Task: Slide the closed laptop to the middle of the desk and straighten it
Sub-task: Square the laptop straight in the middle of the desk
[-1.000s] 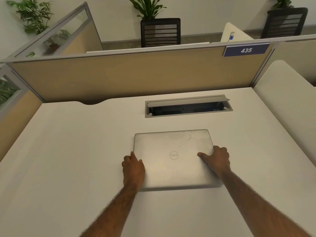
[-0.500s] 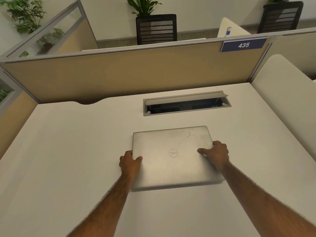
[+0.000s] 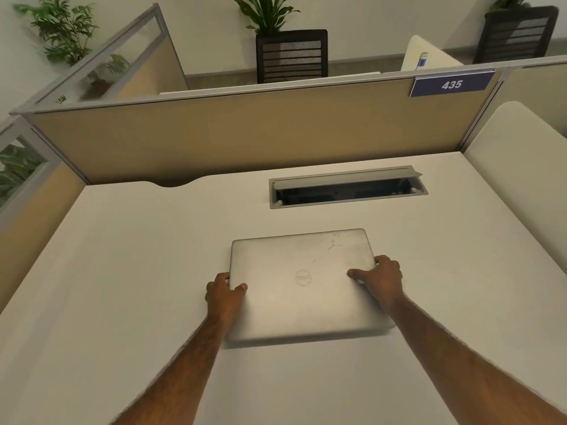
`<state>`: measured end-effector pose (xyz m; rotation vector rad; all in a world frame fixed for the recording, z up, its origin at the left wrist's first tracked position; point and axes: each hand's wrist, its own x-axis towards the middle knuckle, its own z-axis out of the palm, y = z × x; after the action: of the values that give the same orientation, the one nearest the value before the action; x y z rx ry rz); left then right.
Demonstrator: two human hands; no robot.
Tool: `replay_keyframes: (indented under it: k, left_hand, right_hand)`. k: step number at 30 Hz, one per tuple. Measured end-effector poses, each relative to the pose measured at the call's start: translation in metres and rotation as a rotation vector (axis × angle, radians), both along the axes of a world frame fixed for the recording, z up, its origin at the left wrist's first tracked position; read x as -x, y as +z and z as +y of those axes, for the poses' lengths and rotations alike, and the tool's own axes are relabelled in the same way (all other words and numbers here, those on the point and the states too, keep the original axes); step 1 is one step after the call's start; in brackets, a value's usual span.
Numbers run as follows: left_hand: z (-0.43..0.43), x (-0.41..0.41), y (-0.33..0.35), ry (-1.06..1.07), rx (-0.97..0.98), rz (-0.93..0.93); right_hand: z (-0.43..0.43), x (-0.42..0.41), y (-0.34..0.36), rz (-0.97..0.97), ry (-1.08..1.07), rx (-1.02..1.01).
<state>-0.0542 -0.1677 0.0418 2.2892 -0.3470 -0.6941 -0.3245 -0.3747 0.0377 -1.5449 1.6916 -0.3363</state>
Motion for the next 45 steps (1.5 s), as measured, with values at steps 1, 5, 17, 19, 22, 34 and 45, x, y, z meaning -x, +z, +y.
replay_keyframes:
  k: [1, 5, 17, 19, 22, 34, 45]
  left_hand:
    - [0.003, -0.003, 0.000, 0.001, 0.000, 0.000]
    - [0.010, -0.010, -0.001, -0.004, -0.012, 0.002]
    - [0.007, -0.013, -0.005, -0.027, -0.025, -0.006]
    - [0.006, -0.012, -0.006, -0.021, -0.030, -0.011]
    - [0.005, -0.012, -0.007, -0.019, -0.035, -0.012]
    - [-0.001, -0.014, -0.008, 0.011, -0.035, -0.006]
    - [-0.016, 0.009, 0.004, -0.066, -0.308, -0.180]
  right_hand:
    - [0.003, -0.003, 0.000, -0.003, -0.001, 0.000]
    - [0.009, -0.011, -0.002, 0.006, 0.001, -0.005]
    - [0.013, -0.011, -0.005, 0.003, -0.015, -0.009]
    - [0.012, -0.011, -0.005, 0.001, -0.011, -0.009]
    - [0.009, -0.012, -0.005, -0.008, -0.005, -0.013]
    - [0.003, -0.014, -0.001, -0.013, 0.012, -0.022]
    - [0.003, -0.009, 0.003, 0.083, 0.131, -0.029]
